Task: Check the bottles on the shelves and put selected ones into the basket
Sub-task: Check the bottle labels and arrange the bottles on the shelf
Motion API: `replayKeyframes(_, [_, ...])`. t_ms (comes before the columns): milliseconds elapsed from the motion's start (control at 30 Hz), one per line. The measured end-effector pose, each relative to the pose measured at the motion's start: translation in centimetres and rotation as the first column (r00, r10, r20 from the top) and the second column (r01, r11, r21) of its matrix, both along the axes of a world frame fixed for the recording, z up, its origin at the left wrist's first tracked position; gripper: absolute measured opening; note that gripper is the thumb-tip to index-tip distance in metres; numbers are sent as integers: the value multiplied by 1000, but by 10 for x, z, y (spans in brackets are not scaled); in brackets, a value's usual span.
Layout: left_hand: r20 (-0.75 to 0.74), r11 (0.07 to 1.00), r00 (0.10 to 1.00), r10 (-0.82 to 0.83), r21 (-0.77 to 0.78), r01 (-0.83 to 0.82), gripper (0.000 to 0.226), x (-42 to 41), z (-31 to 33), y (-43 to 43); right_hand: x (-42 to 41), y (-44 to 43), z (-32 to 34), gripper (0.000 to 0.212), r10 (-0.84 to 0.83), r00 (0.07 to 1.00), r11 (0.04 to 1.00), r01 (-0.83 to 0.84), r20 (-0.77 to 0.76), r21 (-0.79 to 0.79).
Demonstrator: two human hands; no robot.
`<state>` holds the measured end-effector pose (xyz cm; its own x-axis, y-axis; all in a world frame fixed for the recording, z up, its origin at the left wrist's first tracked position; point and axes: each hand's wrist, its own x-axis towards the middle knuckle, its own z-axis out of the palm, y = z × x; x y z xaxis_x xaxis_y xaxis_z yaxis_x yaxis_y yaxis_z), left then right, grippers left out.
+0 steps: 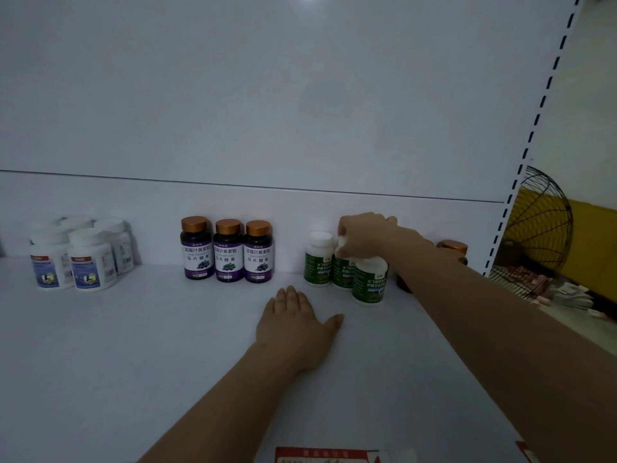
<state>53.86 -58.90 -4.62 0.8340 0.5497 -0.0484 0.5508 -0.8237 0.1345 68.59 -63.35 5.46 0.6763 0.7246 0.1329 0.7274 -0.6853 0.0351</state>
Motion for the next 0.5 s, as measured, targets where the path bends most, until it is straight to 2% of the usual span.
replayKeyframes(167, [-33,999,999,31,-17,-31,87,2,11,0,-4,-8,4,33,44,999,991,-42,-11,125])
replayKeyframes(233, [1,1000,1000,21,-7,-21,73,3,23,-2,-9,-15,17,35,70,997,976,-64,-19,207])
replayKeyframes(333, [243,994,970,27,-110,0,44,4,44,-4,-16,-29,37,36,190,979,897,-146,-66,417])
replayKeyframes(400, [435,966,896,88,-256,30,37,6,57,-4,-24,-38,49,35,281,956,811,-191,-81,554])
replayKeyframes(500, [569,888,808,156,-439,137,37,6,77,-6,-35,-50,62,37,329,942,743,-213,-69,634])
